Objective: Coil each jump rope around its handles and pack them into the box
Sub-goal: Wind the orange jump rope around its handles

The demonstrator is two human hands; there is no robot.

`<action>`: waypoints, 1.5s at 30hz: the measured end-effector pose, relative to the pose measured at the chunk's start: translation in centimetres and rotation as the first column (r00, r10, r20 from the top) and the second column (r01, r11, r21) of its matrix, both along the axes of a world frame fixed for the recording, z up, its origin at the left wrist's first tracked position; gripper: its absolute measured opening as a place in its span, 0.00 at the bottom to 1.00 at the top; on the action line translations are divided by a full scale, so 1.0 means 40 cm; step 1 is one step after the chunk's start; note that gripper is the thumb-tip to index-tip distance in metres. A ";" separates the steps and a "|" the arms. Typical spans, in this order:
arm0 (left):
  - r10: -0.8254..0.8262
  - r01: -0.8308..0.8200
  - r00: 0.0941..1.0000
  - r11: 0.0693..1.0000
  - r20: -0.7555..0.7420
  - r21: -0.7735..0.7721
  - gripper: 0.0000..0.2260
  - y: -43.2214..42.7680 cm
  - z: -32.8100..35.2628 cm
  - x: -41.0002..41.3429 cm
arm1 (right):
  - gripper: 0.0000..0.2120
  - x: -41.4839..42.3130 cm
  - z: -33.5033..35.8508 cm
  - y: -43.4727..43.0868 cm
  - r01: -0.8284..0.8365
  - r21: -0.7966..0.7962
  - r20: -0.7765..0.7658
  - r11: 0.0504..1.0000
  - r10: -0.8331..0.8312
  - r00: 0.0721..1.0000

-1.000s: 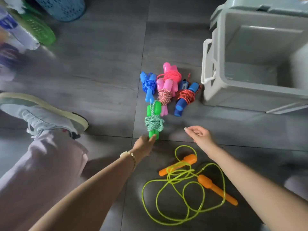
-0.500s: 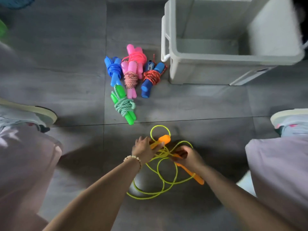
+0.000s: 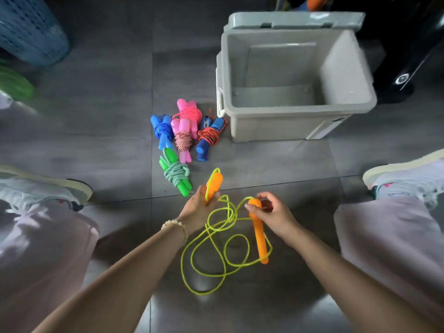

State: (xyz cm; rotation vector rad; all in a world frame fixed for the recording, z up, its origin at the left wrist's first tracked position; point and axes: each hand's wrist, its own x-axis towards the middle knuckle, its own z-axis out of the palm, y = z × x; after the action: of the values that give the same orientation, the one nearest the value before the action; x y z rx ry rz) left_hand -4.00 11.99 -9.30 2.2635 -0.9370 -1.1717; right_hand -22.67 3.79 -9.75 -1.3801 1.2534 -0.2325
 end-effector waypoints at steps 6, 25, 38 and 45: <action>-0.026 0.019 0.999 0.986 -0.041 -0.167 0.20 -0.010 0.251 0.018 | 0.07 0.005 0.227 -0.007 0.093 -0.036 0.207 0.995 -0.084 0.975; -0.129 -0.148 0.867 0.856 -0.481 -0.496 0.11 0.210 0.913 -0.139 | 0.07 -0.015 0.893 0.191 0.185 -0.001 0.696 0.983 -0.132 0.706; -0.479 0.339 0.820 0.848 -0.313 -0.408 0.04 0.293 1.020 -0.114 | 0.31 0.005 0.979 0.260 0.000 -0.300 0.377 0.954 0.118 0.919; -0.319 0.177 0.888 0.902 -0.331 -0.395 0.07 0.331 1.039 -0.053 | 0.24 -0.003 0.959 0.292 -0.289 -0.170 0.455 0.942 0.335 0.825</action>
State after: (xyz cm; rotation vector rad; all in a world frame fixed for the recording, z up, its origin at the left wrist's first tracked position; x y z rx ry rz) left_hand -6.13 25.21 32.25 1.5792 -1.1903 -1.3675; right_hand -22.80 15.46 28.61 -1.4721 0.5974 -0.3820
